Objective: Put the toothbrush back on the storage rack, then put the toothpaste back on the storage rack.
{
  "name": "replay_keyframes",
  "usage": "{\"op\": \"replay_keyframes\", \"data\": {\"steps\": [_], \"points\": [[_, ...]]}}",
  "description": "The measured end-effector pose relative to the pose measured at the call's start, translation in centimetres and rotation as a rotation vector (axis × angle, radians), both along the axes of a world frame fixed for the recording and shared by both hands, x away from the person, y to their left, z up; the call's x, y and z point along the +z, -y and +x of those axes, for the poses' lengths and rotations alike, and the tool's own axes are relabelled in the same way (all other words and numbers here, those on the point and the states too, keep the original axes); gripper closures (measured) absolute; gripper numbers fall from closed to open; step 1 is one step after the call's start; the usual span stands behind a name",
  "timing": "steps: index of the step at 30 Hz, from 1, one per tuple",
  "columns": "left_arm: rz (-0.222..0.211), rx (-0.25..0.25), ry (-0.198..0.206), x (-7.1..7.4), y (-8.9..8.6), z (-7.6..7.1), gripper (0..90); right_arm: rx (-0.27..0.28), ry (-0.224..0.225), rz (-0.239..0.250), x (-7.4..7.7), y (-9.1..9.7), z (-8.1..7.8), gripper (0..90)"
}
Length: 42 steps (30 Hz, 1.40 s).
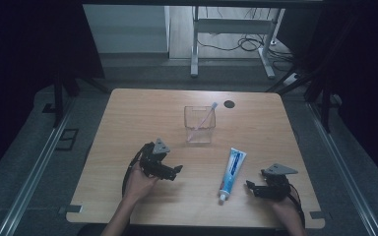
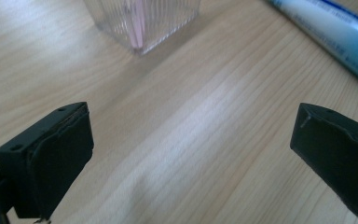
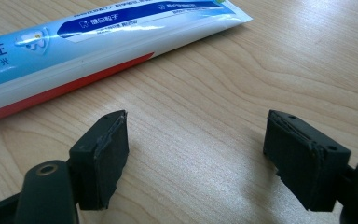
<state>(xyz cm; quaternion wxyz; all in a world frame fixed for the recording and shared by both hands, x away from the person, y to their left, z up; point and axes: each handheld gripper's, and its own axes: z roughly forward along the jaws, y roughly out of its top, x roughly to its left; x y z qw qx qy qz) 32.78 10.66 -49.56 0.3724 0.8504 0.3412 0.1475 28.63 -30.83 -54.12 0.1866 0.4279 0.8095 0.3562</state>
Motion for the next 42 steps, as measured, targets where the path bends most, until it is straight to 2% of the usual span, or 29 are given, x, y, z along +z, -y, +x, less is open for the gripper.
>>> {"op": "replay_keyframes", "data": {"steps": [5,12,22,24,31,36,42], "points": [[-0.016,0.009,-0.013,-1.2,-0.9,-0.7,0.0,-0.001,0.000,0.000,0.0,0.0,0.0,22.5],[-0.007,0.027,-0.029,-2.6,-1.7,-1.3,0.0,-0.002,0.000,0.000,0.0,0.0,0.0,22.6],[0.047,0.041,-0.067,-4.9,-2.1,-1.4,0.0,-0.001,0.000,0.004,0.0,0.1,0.0,22.8],[0.052,0.044,-0.084,-5.0,-2.2,-1.3,0.0,-0.001,-0.004,0.013,0.0,0.1,0.1,22.7],[0.050,0.049,-0.087,-5.0,-2.2,-1.3,0.6,0.016,-0.030,0.062,0.1,0.6,0.1,18.6],[0.050,0.050,-0.086,-5.0,-2.2,-1.3,0.8,0.023,-0.032,0.052,0.1,0.6,0.0,18.3],[0.050,0.052,-0.086,-5.0,-2.2,-1.3,1.0,0.014,-0.054,0.043,0.4,0.7,0.0,24.4]]}}
